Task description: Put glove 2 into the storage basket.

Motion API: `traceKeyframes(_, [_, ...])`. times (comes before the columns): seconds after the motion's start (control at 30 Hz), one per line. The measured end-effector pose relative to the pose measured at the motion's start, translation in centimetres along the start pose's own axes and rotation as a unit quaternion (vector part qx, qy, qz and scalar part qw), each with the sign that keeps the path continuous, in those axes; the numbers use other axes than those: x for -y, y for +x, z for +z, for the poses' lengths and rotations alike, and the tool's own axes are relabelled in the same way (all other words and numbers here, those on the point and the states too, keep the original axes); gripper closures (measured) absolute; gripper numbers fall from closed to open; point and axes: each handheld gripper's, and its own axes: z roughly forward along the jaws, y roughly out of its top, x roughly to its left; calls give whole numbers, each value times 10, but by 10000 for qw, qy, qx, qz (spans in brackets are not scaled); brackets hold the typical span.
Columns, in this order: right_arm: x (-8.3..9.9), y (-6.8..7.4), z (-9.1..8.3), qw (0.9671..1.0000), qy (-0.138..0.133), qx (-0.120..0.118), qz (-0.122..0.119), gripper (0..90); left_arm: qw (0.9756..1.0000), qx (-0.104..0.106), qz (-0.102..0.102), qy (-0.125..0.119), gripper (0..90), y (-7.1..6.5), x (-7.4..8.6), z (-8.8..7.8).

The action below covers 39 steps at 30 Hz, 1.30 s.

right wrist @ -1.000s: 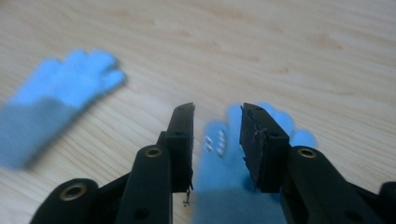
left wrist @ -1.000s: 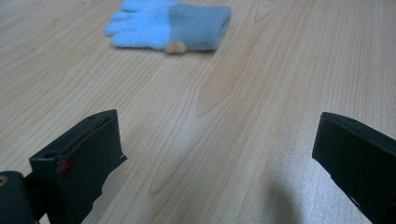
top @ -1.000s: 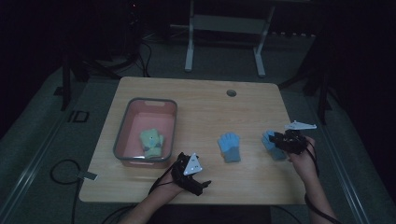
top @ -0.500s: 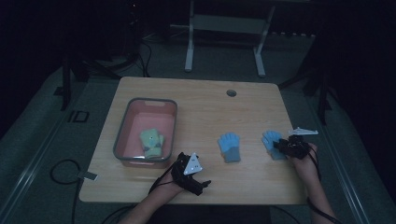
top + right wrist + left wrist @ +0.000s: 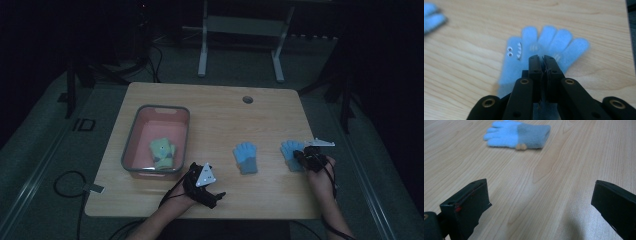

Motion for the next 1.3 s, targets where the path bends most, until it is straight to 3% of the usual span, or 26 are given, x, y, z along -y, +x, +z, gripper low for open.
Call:
traceKeyframes(0.13, [-14,15,-18,9998,-200,86,28,861,10000,-19,-11,-27,18,0,-1,0])
traceKeyframes(0.27, [-31,34,-38,9989,-457,22,122,860,10000,-40,-36,-44,18,0,-1,-1])
traceKeyframes(0.37, [-41,50,-48,9979,-609,-153,144,860,10000,-54,-37,-53,18,-1,-2,-1])
traceKeyframes(0.53, [-52,82,-56,9957,-770,-522,-34,860,10000,-67,-5,-49,18,-2,-2,-1])
traceKeyframes(0.73, [-55,118,-44,9934,-708,-888,-178,860,9998,-134,87,-119,18,-3,-3,-1])
traceKeyframes(0.97, [-54,150,-29,9910,-604,-1197,-41,860,9997,-157,68,-165,18,-2,-3,-3])
traceKeyframes(1.1, [-52,157,-17,9921,-433,-1166,-153,859,9993,-211,164,-252,18,-3,-4,-5])
traceKeyframes(1.3, [-45,156,0,9936,-191,-1098,-163,855,9992,-166,178,-308,18,-3,-4,-5])
